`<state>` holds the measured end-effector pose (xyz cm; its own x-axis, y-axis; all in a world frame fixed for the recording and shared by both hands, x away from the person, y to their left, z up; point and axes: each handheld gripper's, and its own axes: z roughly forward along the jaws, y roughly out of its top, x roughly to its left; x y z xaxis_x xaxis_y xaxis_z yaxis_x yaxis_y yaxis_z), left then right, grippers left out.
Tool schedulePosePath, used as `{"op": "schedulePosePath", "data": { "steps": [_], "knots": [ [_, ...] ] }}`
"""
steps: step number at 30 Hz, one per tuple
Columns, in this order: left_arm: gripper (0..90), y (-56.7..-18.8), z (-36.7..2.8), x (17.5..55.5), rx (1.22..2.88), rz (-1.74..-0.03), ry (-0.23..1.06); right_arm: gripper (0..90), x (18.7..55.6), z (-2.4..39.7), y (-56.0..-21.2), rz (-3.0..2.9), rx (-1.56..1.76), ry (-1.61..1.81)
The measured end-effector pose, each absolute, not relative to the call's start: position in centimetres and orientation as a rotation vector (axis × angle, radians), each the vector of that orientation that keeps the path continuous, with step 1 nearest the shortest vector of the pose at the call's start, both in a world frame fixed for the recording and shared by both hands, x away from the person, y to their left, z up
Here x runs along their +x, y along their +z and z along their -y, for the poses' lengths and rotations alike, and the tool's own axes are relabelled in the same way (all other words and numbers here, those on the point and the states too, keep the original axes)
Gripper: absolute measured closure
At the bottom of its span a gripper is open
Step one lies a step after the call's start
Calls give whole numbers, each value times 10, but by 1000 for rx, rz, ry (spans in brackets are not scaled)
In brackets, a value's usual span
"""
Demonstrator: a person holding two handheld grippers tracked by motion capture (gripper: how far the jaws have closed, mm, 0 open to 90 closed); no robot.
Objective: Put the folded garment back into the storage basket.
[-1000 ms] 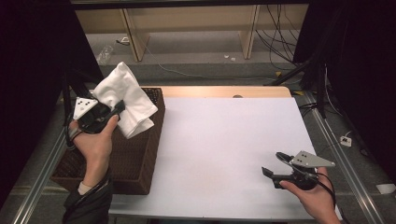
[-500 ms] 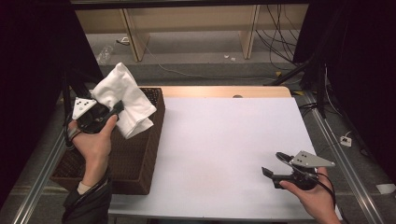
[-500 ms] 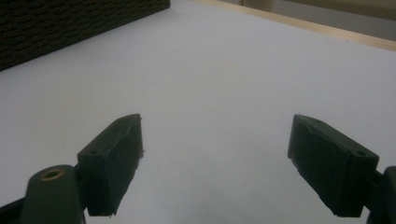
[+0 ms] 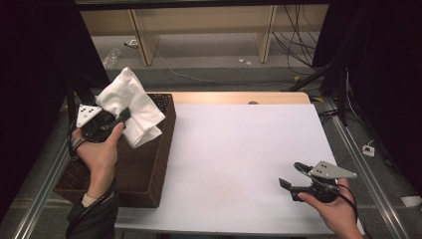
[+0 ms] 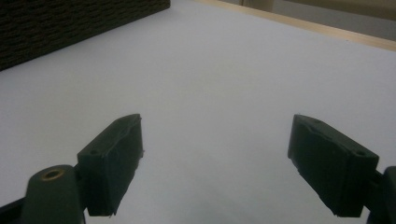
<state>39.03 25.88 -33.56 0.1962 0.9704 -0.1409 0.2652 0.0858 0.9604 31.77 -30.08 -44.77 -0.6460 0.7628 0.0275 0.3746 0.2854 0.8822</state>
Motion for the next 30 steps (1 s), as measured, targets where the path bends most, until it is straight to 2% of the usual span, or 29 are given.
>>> {"op": "schedulePosePath", "data": {
  "steps": [30],
  "knots": [
    [738, -342, -264, 394, 1406, -1313, 830, 187, 318, 301, -448, -2164, 1024, 1313]
  ]
}}
